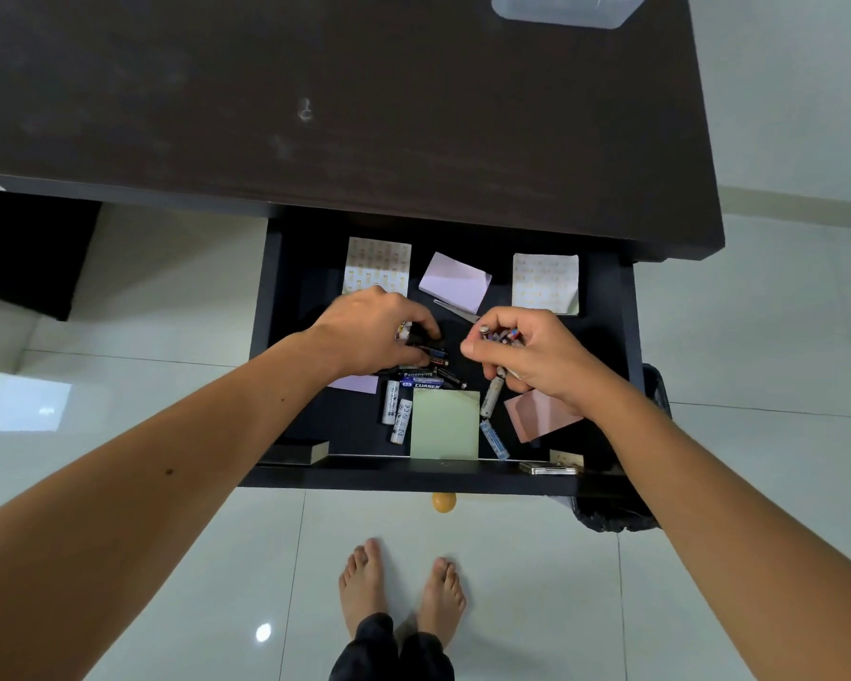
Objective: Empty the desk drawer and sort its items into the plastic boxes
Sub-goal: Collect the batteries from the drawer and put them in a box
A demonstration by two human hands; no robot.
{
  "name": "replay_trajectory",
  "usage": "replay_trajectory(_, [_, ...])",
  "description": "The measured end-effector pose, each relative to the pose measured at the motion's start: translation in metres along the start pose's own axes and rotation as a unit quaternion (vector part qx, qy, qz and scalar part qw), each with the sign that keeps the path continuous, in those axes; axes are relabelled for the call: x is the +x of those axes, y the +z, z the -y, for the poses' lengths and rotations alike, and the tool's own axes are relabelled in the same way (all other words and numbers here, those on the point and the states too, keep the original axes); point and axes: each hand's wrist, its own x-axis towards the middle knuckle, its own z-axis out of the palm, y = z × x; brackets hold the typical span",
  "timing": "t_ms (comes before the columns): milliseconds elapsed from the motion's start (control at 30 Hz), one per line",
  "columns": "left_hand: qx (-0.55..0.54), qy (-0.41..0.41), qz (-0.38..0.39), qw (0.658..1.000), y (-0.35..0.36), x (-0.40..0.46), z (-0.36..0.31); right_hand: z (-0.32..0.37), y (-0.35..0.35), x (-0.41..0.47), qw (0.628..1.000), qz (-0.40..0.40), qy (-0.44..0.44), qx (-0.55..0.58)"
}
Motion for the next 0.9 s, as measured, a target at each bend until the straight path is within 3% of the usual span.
replay_trajectory(367, [0.055, 0.02, 0.01, 0.998, 0.002, 0.005, -0.005, -0.007, 0.009, 0.006, 0.988, -0.024, -0.008, -0.151])
replay_trajectory(600, [-0.072, 0.02, 0.001, 0.997, -0.004, -0.005, 0.01, -0.001, 0.025, 0.019, 0.964, -0.075, -0.062, -0.246])
replay_trajectory(900, [-0.171, -0.01, -0.031, 0.985, -0.007, -0.026, 0.02, 0.004, 0.033, 0.031, 0.923, -0.03, -0.09, -0.372])
